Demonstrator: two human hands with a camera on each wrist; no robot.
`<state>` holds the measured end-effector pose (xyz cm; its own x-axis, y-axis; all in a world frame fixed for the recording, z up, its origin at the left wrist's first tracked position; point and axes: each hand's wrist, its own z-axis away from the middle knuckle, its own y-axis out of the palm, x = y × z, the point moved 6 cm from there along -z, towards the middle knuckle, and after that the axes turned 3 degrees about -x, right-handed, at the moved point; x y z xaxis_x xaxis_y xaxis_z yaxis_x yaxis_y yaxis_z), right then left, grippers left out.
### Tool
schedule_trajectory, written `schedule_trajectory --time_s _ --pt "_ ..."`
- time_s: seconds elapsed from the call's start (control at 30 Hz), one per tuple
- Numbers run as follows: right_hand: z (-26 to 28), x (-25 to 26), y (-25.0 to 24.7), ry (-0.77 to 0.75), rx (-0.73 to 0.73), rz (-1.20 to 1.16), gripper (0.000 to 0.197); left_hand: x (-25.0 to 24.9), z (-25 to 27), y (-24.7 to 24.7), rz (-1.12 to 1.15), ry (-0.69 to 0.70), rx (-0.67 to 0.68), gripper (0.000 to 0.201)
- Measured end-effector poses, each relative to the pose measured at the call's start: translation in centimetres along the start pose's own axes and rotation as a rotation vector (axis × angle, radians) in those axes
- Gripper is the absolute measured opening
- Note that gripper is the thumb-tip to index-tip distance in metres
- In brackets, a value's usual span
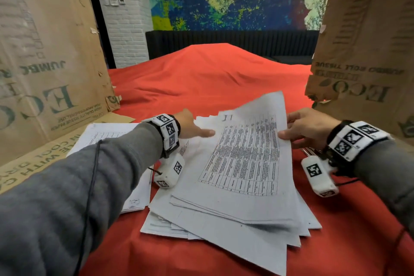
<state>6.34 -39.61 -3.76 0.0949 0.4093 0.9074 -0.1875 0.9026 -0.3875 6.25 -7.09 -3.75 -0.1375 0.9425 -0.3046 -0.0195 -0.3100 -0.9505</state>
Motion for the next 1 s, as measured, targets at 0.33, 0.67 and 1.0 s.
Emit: schedule_trajectory --time_s 0.33,0.67,1.0 --pt "2.7 -0.5 -1.4 -0.118 0.146 0.068 0.032 -1.9 -1.0 0.5 0.91 0.027 0.056 0.036" --pt "0.7 -2.1 -5.7 0.085 -0.222 1.1 0.034 -1.8 1.1 2.2 0.389 -0.035 0.15 0.066" --pt "2.0 0.0 -6.1 0.033 -0.399 0.919 0.039 -2.1 0.9 1.5 0.437 0.068 0.003 0.022"
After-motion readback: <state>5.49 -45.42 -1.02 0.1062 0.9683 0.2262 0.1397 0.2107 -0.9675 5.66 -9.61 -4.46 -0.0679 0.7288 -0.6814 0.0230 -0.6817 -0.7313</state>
